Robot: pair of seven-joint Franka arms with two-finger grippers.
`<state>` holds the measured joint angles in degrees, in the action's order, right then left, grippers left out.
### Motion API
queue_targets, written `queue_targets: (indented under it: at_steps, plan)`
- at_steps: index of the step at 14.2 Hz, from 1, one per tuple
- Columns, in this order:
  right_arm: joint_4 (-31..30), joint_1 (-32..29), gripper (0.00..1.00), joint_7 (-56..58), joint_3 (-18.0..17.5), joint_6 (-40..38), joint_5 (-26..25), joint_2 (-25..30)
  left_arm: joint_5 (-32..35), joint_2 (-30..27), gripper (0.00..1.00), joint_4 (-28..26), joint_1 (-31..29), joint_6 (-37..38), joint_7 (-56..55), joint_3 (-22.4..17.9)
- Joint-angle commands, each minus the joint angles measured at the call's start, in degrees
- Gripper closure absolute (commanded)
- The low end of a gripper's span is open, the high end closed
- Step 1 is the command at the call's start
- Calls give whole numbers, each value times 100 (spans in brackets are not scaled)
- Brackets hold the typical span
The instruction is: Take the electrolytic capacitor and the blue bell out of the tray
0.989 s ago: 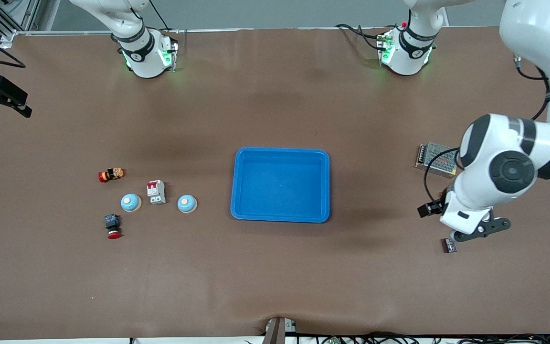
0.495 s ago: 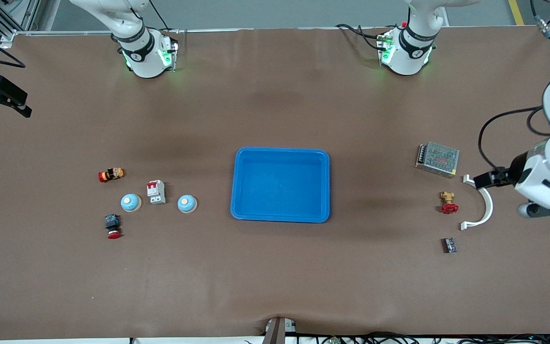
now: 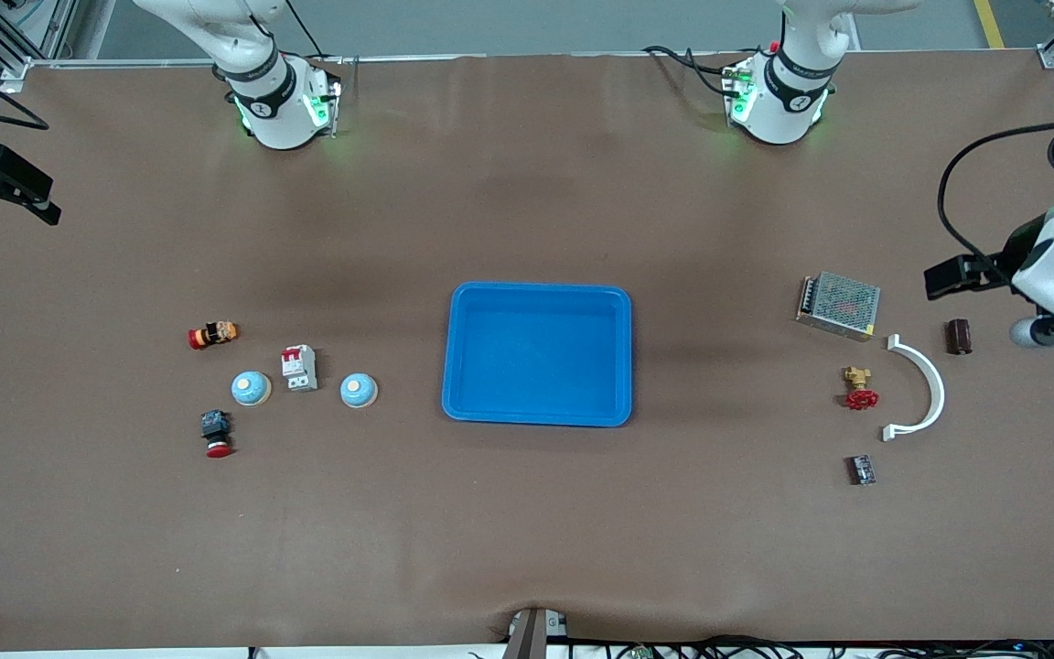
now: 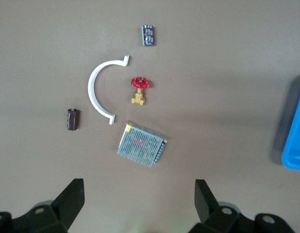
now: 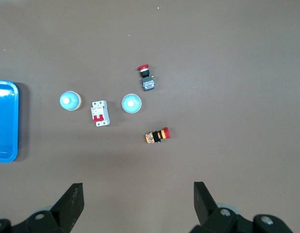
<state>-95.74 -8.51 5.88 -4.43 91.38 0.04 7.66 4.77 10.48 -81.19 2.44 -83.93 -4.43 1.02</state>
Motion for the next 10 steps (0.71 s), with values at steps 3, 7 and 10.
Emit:
queue_targets:
  at_steps: [3,7,10]
  plan:
    - [47,-81,0,54,-49,-76,23,34,-186,-467,0,-151,46,359,346,-119]
    - [47,-81,0,54,-49,-76,23,34,-195,-844,0,-502,28,185,600,-119]
    - [38,-81,0,54,-49,-76,23,34,-204,-1555,0,-1544,19,-587,619,-119]
